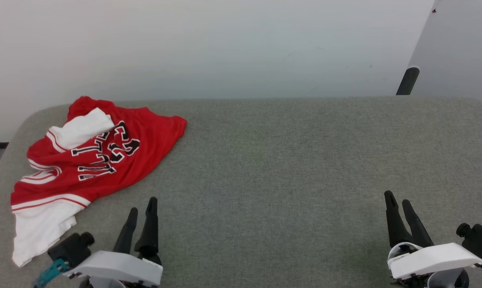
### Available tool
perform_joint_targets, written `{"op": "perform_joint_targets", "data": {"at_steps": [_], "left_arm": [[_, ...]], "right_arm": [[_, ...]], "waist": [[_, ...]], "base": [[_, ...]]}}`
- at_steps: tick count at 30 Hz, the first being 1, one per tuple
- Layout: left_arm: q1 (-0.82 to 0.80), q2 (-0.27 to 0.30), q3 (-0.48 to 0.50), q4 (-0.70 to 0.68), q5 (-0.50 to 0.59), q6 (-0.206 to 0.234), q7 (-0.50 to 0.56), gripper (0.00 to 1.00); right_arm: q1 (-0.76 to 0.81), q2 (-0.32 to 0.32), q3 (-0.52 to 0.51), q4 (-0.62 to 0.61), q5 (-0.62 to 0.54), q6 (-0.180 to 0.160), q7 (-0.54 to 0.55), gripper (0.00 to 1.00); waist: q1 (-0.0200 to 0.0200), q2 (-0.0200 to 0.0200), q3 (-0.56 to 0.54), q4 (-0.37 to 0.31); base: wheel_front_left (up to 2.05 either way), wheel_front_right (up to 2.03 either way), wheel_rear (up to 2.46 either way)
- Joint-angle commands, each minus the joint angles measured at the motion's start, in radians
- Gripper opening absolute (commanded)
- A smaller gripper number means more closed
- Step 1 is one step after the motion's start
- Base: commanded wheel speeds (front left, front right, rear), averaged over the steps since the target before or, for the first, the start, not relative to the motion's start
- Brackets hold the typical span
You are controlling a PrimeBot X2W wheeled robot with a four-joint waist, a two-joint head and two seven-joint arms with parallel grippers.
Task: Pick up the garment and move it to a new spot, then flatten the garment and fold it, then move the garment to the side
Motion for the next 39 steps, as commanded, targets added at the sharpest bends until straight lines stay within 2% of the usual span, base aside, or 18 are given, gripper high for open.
{"op": "perform_joint_targets", "data": {"at_steps": [1,8,15,39], "left_arm": [[-0.010,0.002,0.002,-0.018,0.045,0.004,-0.009,1.00],[-0.003,0.005,0.009,-0.041,0.204,-0.009,-0.028,1.00],[0.009,-0.004,0.019,-0.061,0.329,-0.018,-0.046,1.00],[0.049,-0.025,0.064,-0.094,0.607,-0.063,-0.101,1.00]], "right_arm": [[-0.017,0.002,-0.002,-0.011,-0.039,0.001,-0.007,1.00],[-0.015,0.003,-0.012,-0.014,-0.176,0.001,-0.019,1.00],[-0.015,0.003,-0.017,-0.017,-0.260,0.001,-0.032,1.00],[0.000,0.002,-0.008,-0.037,-0.494,0.001,-0.076,1.00]], "waist": [[0.0000,0.0000,0.000,0.000],[0.0000,0.0000,0.000,0.001],[0.0000,0.0000,-0.001,0.001],[0.0000,0.0000,-0.013,-0.001]], "base": [[0.00,0.00,0.00],[0.00,0.00,0.00],[0.00,0.00,0.00],[0.00,0.00,0.00]]}}
